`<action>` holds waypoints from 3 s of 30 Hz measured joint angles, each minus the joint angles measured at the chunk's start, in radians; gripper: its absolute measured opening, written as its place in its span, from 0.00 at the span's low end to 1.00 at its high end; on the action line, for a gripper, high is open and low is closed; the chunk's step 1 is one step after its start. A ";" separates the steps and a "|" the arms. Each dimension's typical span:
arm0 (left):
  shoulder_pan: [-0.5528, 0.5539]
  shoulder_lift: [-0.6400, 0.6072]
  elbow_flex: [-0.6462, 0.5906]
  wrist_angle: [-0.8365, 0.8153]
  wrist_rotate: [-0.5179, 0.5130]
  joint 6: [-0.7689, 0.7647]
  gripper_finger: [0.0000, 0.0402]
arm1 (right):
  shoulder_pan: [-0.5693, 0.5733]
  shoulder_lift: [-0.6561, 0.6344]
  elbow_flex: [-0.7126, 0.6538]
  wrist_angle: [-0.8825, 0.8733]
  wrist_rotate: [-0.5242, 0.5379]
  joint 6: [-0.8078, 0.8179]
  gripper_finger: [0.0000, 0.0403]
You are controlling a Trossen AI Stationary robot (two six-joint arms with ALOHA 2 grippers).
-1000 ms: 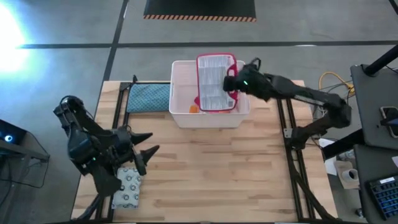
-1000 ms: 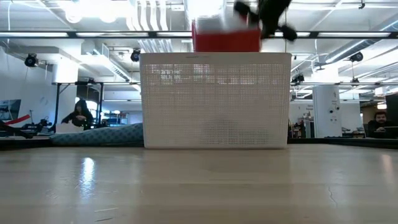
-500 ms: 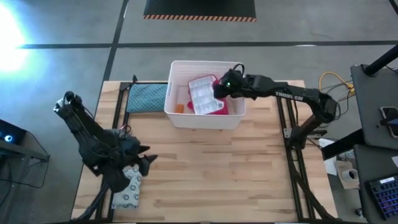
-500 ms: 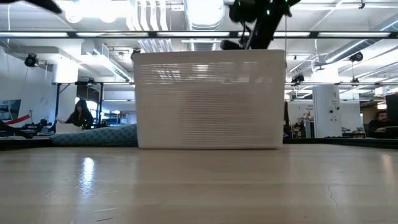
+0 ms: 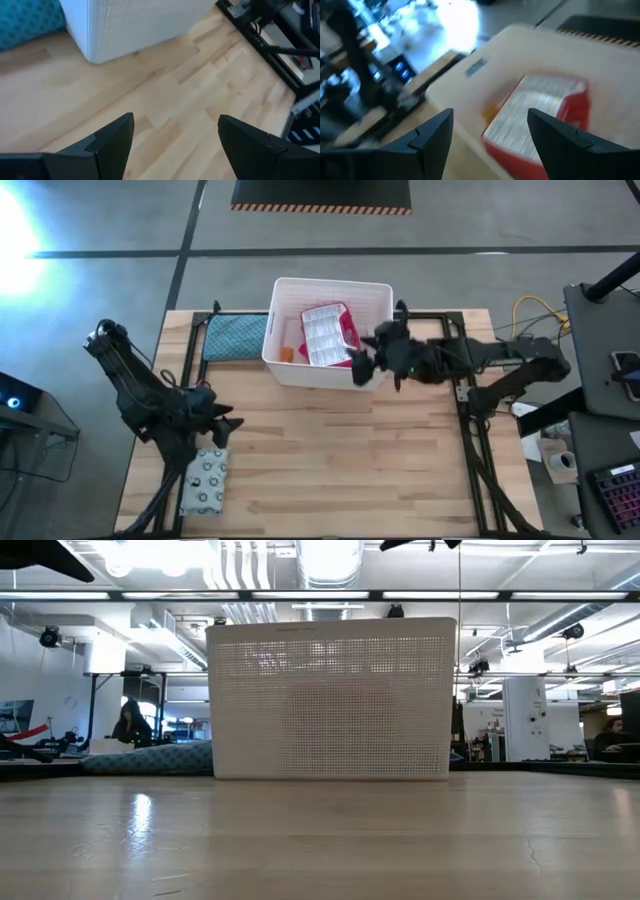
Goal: Pick & place medical supplies in basket/bin
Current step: Put the blue pads into the white bin
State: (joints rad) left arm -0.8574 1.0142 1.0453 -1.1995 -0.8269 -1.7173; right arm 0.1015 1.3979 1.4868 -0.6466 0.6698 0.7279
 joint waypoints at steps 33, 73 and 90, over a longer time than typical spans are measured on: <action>-0.005 0.286 -0.053 0.022 1.069 0.125 0.67 | 0.285 0.458 -0.113 0.189 -0.648 0.268 0.55; 0.069 0.343 -0.062 0.377 0.492 0.254 0.67 | 0.295 0.461 -0.106 0.218 -0.641 0.345 0.55; 0.066 0.320 -0.339 0.675 0.851 0.010 0.67 | 0.307 0.463 -0.106 0.368 -0.691 0.584 0.55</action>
State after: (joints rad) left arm -0.7909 1.3344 0.7060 -0.5241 0.0243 -1.7074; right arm 0.4089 1.8610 1.3808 -0.2784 -0.0215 1.3122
